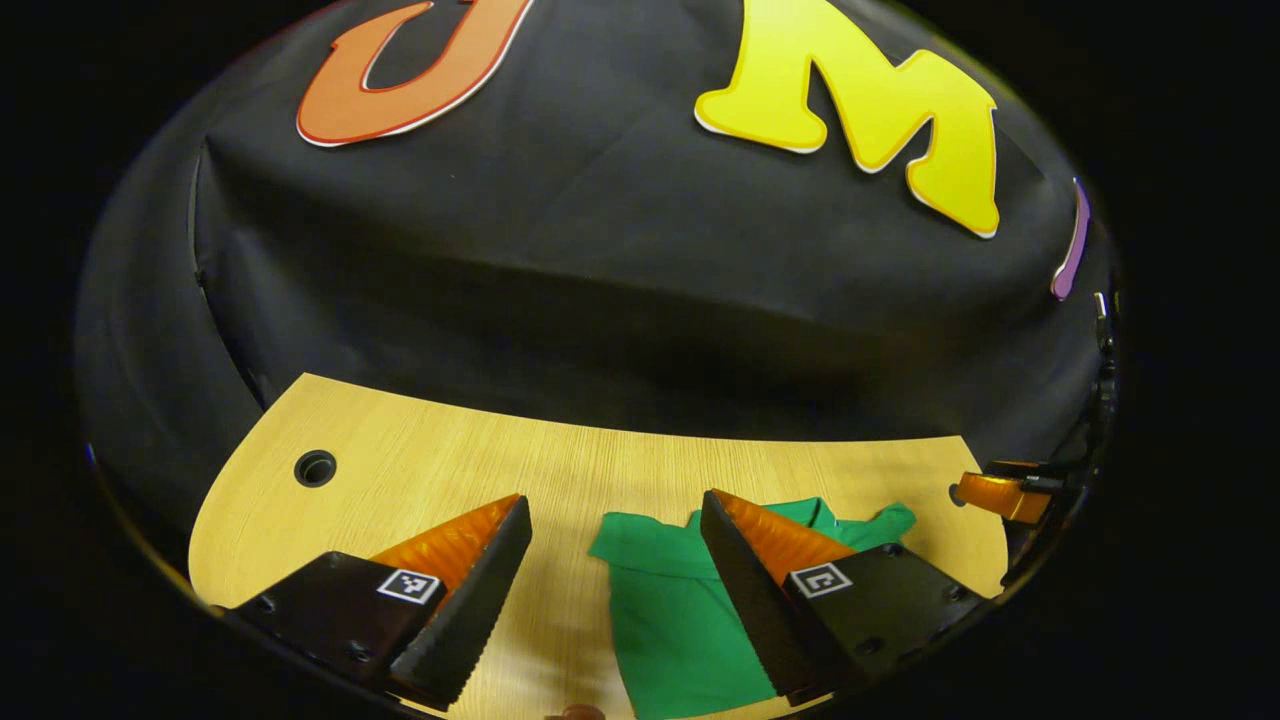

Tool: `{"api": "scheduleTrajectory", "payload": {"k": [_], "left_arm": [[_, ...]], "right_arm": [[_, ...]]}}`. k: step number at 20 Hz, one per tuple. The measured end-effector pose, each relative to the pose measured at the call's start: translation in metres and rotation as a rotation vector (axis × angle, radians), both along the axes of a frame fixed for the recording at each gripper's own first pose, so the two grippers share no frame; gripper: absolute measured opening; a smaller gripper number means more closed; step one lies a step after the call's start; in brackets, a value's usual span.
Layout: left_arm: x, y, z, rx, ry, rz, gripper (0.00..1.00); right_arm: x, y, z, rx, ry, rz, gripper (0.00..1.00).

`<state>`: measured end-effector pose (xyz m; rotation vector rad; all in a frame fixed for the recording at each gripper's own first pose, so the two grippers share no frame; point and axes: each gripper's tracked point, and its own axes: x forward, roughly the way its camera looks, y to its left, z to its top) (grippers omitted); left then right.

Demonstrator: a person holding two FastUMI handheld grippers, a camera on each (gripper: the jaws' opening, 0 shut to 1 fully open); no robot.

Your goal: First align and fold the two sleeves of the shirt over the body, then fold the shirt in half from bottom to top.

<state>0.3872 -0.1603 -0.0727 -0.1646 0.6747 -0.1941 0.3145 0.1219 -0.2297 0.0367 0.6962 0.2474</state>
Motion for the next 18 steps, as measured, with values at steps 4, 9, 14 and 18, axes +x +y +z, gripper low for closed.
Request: {"api": "scheduleTrajectory", "payload": {"k": [4, 9, 14, 18], "left_arm": [[-0.013, 0.015, 0.040, 0.003, -0.061, 0.033, 1.00], [-0.044, 0.036, 0.127, -0.003, -0.215, 0.040, 1.00], [-0.111, 0.043, 0.210, -0.010, -0.315, 0.026, 1.00], [-0.172, 0.044, 0.257, 0.016, -0.394, 0.051, 1.00]], "right_arm": [[-0.019, -0.012, 0.044, -0.007, -0.094, -0.044, 0.98], [-0.059, -0.019, 0.133, -0.022, -0.256, -0.047, 0.96], [-0.132, -0.015, 0.224, -0.012, -0.416, -0.037, 0.96], [-0.199, -0.014, 0.265, -0.004, -0.504, -0.037, 0.97]]}}
